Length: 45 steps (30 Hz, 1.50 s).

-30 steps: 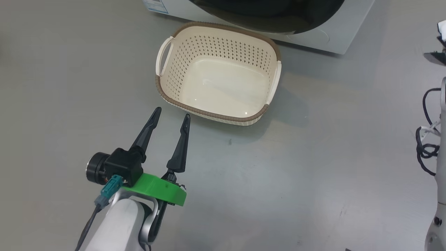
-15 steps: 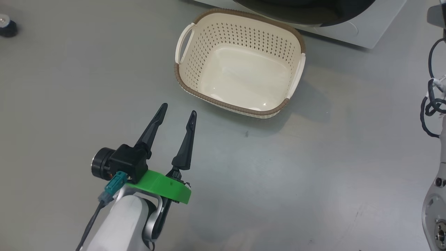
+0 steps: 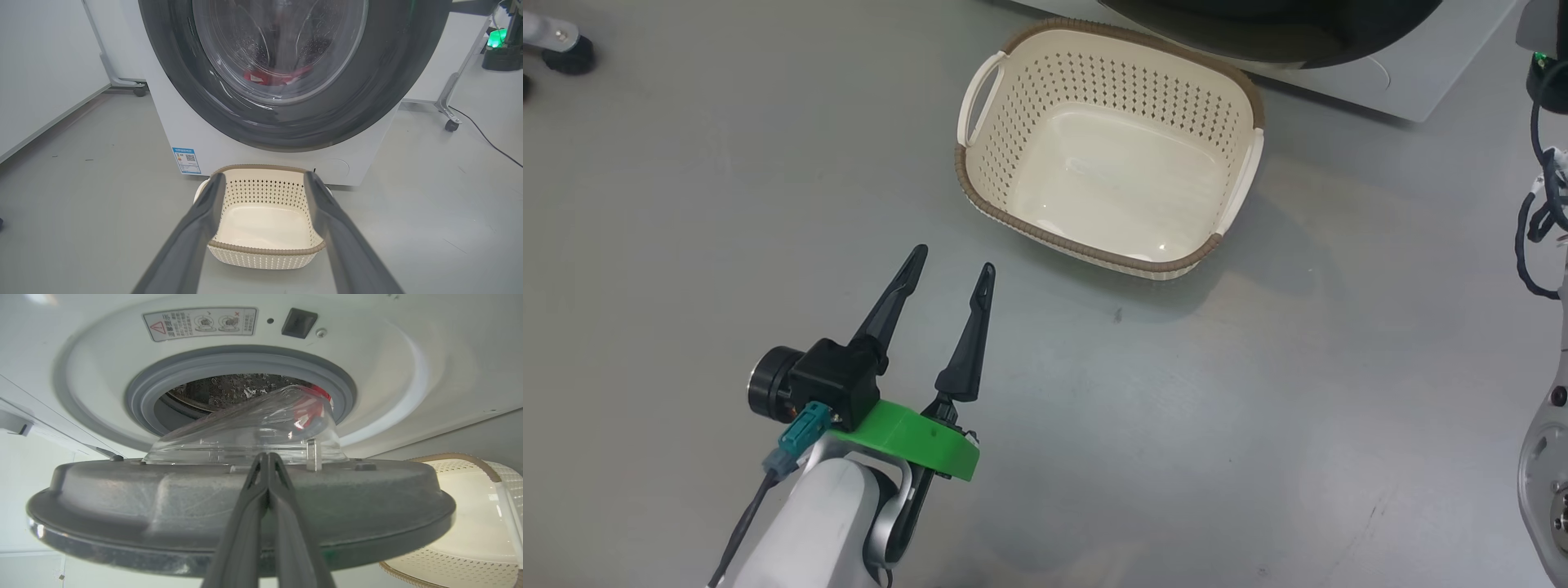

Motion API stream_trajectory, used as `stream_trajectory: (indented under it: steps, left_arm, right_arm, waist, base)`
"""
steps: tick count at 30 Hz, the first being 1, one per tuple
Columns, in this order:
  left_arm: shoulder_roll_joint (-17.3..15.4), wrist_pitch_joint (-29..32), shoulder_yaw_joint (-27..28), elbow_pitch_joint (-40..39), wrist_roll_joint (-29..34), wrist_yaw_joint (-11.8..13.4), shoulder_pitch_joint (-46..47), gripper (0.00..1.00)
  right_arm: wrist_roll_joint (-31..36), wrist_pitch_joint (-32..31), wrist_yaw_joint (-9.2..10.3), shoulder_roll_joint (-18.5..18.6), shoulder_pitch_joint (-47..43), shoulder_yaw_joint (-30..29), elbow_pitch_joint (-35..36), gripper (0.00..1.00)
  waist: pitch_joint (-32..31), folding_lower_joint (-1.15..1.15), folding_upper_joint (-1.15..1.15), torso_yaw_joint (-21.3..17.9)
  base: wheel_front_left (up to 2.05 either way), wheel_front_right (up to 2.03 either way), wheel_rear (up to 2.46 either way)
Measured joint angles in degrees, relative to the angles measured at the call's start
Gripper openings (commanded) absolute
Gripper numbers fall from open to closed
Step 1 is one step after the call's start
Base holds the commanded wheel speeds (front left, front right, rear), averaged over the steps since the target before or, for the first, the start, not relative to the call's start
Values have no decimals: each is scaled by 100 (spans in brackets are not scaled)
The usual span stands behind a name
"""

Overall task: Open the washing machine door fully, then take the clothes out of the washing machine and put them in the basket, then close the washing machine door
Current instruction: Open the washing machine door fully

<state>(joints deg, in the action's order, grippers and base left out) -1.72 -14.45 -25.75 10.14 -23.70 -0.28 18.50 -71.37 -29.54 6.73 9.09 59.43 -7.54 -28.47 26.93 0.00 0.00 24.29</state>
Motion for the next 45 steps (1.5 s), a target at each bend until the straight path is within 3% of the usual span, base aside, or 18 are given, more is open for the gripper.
stream_trajectory:
  steps: [18, 45]
  left_arm:
    - [1, 0, -8, 98, 11, 8, 1, 100]
    - [0, 0, -9, 235, 79, 33, -65, 100]
  right_arm:
    - [-375, -959, 7, -56, 14, 129, -743, 0]
    - [-700, -1575, -62, -414, -732, 509, -1118, 0]
  waist:
    - [-277, 0, 0, -39]
    - [-830, 0, 0, 75]
  base:
    - [0, 0, 0]
    - [0, 0, 0]
